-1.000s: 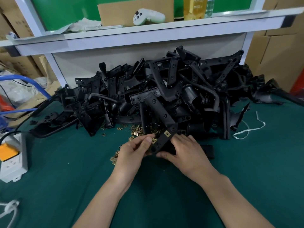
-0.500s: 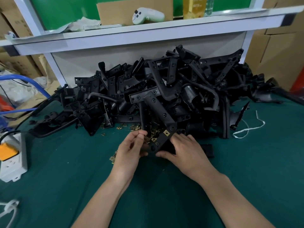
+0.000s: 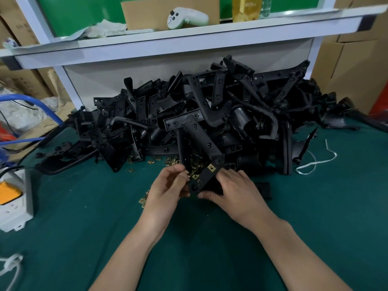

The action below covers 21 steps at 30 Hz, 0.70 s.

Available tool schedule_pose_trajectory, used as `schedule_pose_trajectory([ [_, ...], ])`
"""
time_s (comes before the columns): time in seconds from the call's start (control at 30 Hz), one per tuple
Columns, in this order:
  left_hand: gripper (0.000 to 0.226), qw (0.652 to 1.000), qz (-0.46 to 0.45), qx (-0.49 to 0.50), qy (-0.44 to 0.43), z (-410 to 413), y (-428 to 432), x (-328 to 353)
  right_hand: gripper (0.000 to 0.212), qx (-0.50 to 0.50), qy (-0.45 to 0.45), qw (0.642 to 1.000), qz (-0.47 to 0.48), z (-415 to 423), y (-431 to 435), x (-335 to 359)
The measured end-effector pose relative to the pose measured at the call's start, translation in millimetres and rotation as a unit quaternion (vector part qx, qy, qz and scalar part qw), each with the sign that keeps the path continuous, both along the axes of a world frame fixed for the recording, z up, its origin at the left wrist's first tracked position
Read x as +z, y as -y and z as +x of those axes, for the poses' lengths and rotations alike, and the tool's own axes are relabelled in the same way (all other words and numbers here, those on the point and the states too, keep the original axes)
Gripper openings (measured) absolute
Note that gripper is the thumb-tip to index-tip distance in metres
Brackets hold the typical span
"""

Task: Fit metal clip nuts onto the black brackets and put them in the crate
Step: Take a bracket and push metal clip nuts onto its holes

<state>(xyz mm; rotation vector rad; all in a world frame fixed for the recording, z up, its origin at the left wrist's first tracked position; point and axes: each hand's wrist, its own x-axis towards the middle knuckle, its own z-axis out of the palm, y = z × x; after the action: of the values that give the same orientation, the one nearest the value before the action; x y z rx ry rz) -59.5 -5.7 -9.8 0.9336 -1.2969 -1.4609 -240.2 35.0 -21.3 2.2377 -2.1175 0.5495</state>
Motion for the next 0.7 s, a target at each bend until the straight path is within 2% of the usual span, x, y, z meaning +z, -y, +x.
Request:
schedule_pose_trajectory([
  [0.27, 0.022, 0.999, -0.009, -0.025, 0.040, 4.1, -1.3, 1.4, 0.072, 0.003, 0.003, 1.000, 0.010, 0.4, -0.9, 2.4],
  [0.7, 0.017, 0.998, -0.005, -0.013, 0.053, 2.2, 1.3, -3.9, 0.072, 0.002, 0.002, 1.000, 0.013, 1.1, -1.4, 3.8],
])
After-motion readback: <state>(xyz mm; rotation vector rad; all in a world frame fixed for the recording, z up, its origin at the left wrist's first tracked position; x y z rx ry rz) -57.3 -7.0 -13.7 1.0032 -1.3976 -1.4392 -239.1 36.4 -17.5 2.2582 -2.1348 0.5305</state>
